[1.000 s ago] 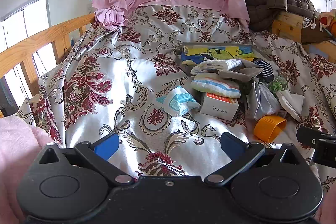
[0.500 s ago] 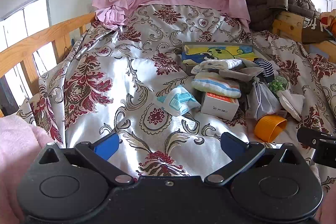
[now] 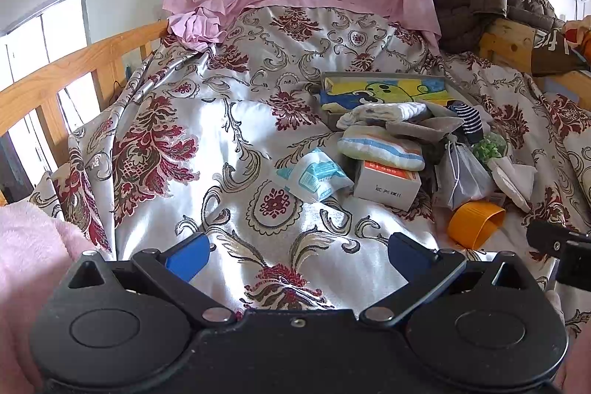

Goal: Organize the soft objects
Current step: 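Reach the left gripper to the light-blue wipe pack while the right gripper reaches the grey mask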

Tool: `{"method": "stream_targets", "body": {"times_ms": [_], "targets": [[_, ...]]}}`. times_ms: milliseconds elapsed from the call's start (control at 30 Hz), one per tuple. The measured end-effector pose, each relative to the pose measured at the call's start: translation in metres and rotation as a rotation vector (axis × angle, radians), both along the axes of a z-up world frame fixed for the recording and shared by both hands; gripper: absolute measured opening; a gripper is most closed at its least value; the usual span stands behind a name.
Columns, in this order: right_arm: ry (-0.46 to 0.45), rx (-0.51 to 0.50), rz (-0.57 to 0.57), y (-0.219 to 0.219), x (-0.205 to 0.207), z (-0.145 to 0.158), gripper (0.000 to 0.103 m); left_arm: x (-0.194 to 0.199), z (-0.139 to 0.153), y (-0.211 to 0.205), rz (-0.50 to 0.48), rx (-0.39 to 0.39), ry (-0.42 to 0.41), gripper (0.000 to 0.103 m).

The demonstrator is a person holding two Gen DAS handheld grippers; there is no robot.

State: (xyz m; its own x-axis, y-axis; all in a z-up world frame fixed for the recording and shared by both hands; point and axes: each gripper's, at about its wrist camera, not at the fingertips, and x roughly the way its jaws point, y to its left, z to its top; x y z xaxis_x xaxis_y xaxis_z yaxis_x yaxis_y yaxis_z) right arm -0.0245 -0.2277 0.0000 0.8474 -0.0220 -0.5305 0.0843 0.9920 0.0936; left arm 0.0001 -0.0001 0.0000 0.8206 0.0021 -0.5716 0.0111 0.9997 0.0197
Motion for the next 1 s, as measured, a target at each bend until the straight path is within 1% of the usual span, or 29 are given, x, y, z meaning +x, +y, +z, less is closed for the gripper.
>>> {"method": "stream_targets", "body": {"times_ms": [133,333,467,633,767,833,900,933,1000], "targets": [[0.015,-0.001,0.014,-0.002,0.004,0.004,0.103,0.002,0.000,0.000,-0.013,-0.004,0.020,0.102],[0.034,-0.002,0.063,-0.003,0.014,0.010,0.103,0.025,0.005,0.007,-0.039,-0.046,0.067,0.102],[0.047,-0.042,0.116,0.001,0.026,0.013,0.103,0.045,0.010,0.016,-0.047,-0.071,0.100,0.102],[0.061,-0.073,0.167,0.005,0.051,0.014,0.103,0.073,0.011,0.027,-0.070,-0.102,0.170,0.102],[0.084,-0.043,0.236,-0.001,0.078,0.016,0.103,0.095,0.013,0.025,-0.119,-0.083,0.209,0.102],[0.091,-0.037,0.277,-0.005,0.094,0.018,0.103,0.108,0.016,0.025,-0.151,-0.059,0.220,0.102],[0.102,-0.044,0.306,-0.007,0.112,0.017,0.103,0.123,0.017,0.023,-0.208,-0.032,0.244,0.102],[0.109,-0.040,0.317,-0.008,0.121,0.016,0.103,0.131,0.016,0.023,-0.235,-0.016,0.264,0.102],[0.107,-0.042,0.322,-0.010,0.136,0.012,0.103,0.144,0.014,0.022,-0.258,0.010,0.285,0.102]]}}
